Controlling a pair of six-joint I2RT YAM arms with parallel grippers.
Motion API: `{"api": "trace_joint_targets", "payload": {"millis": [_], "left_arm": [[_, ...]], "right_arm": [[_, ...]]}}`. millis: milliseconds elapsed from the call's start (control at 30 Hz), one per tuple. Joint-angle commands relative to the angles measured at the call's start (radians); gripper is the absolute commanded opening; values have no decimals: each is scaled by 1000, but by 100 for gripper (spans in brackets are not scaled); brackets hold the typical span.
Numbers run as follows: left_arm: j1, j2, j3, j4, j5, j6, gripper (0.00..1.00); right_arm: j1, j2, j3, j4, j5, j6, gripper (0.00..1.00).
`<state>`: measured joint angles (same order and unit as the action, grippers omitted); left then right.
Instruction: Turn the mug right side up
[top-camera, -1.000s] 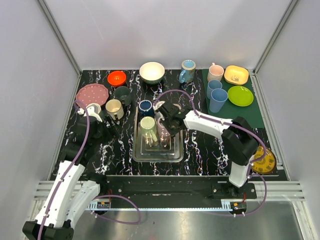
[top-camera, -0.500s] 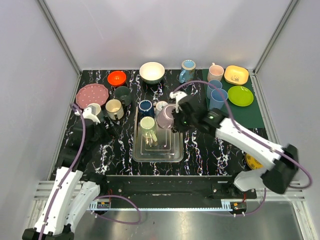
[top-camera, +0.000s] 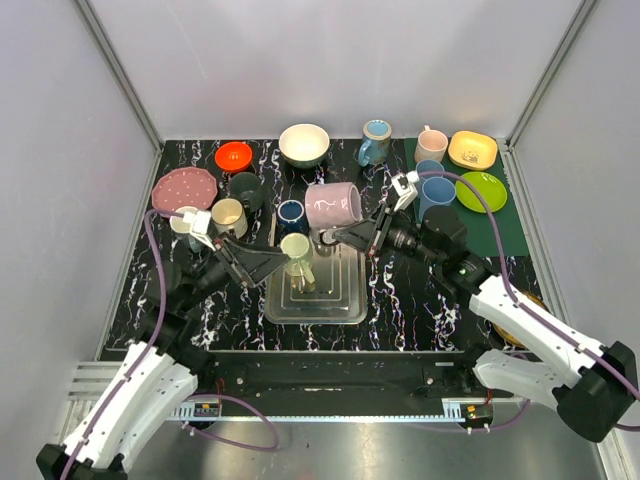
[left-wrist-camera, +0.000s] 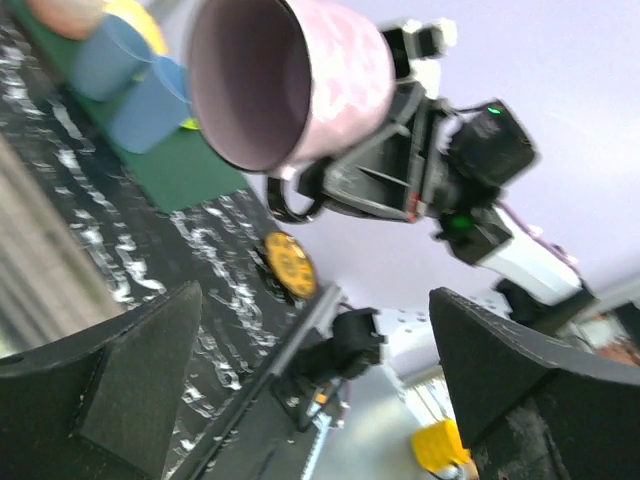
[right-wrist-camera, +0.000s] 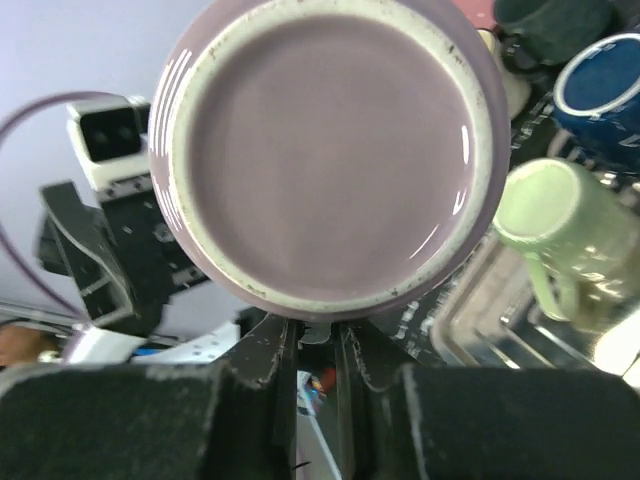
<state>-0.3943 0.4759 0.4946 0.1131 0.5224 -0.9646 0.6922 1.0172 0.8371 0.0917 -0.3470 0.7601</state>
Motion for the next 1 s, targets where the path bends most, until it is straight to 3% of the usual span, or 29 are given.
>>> {"api": "trace_joint_targets", "payload": {"millis": [0,200,600,967], "left_arm": [[-56,99,-12,428,114,-178,97],[-165,260,77,474,100,-129,83],[-173,454,170,697,70,-218,66],[-192,537,229,747,87,-243,19]], "right_arm": [[-31,23,5,514,-168,258,0],[-31,63,2,606,-211,312,0],[-31,47,-15,566,-261,285,0],[-31,52,-12,471,-283,209,0]]}}
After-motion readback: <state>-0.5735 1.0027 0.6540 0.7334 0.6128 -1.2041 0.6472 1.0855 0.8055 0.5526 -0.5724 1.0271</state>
